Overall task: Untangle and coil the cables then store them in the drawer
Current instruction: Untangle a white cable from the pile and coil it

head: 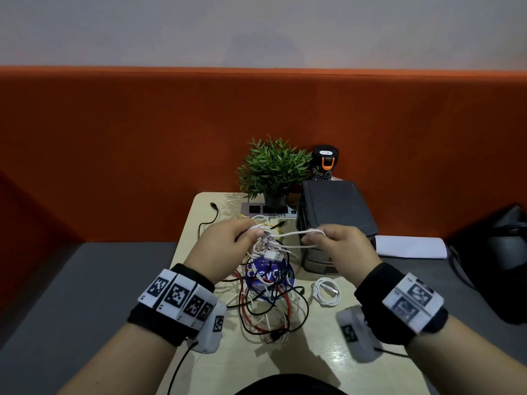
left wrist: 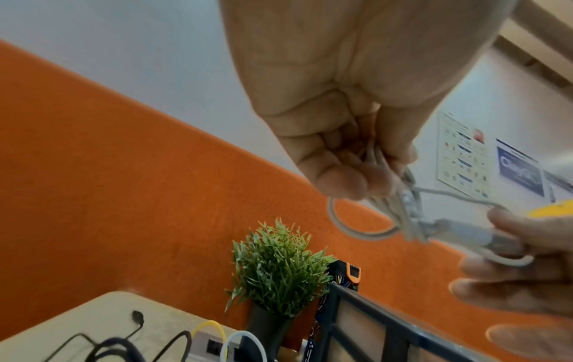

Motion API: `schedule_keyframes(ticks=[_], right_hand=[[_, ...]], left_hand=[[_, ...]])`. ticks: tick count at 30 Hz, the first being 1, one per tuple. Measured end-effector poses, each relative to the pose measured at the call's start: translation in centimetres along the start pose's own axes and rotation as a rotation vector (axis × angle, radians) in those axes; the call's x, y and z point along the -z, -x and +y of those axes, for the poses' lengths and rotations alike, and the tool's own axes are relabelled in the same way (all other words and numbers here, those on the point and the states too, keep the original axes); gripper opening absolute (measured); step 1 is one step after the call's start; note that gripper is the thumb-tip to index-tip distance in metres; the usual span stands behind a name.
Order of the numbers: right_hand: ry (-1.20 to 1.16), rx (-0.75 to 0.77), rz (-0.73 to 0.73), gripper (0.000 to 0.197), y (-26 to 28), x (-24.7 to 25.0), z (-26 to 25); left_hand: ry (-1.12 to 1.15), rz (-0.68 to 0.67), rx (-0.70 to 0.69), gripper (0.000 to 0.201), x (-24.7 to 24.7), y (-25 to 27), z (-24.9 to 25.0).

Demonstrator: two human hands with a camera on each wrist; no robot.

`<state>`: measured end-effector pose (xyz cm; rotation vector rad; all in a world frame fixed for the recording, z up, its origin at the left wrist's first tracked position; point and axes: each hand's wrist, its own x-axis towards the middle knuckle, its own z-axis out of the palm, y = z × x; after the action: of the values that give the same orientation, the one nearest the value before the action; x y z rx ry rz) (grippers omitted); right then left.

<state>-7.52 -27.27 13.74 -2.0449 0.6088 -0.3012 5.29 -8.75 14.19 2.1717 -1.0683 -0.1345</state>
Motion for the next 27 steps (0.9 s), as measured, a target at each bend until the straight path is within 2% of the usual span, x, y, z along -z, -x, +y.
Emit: schedule_keyframes(ticks=[3, 4, 9, 11, 13, 15, 16, 19, 23, 27], right_hand=[[-0.647, -0.124, -0.172, 0.030, 0.7, -0.4, -0.7], [-0.737, -0.139, -0.200, 0.029, 0.7, -0.4, -0.8], [-0.890, -0.132, -0.269, 0.025, 0.2, -0.3, 0.0], [-0.806, -0.126, -0.343, 0.025, 0.2, 0.1, 0.3], [-0.486, -0.110, -0.402, 0.026, 0.3, 0.5, 0.8], [-0.097, -0.046, -0.353, 0.014, 0.2, 0.9, 1.1], [0.006, -0.014, -0.297, 0.007, 0.0, 1.1, 1.3], [0.091, 0.013, -0.178, 0.009, -0.3, 1.7, 2.2], [0.110, -0.027, -0.231, 0.007, 0.0, 1.5, 3.0], [0.251, 0.050, -0.243, 0.037, 0.7, 0.7, 1.4]], left_hand=[[0.125, 0.013, 0.070, 0.029, 0.4, 0.0, -0.5], [0.147, 0.017, 0.083, 0.029, 0.5, 0.1, -0.6], [0.161, -0.002, 0.082, 0.028, 0.5, 0.3, -0.7], [0.204, 0.022, 0.111, 0.031, 0.8, 0.2, -1.0], [0.229, 0.050, 0.136, 0.033, 1.4, 0.0, -1.5], [0.206, 0.065, 0.144, 0.034, 1.9, 0.0, -1.9], [0.203, 0.080, 0.150, 0.033, 2.1, 0.0, -2.0], [0.248, 0.154, 0.191, 0.033, 2.5, 0.2, -2.3], [0.270, 0.201, 0.197, 0.035, 2.5, 0.4, -1.9], [0.251, 0.164, 0.168, 0.032, 1.7, 0.4, -0.7]])
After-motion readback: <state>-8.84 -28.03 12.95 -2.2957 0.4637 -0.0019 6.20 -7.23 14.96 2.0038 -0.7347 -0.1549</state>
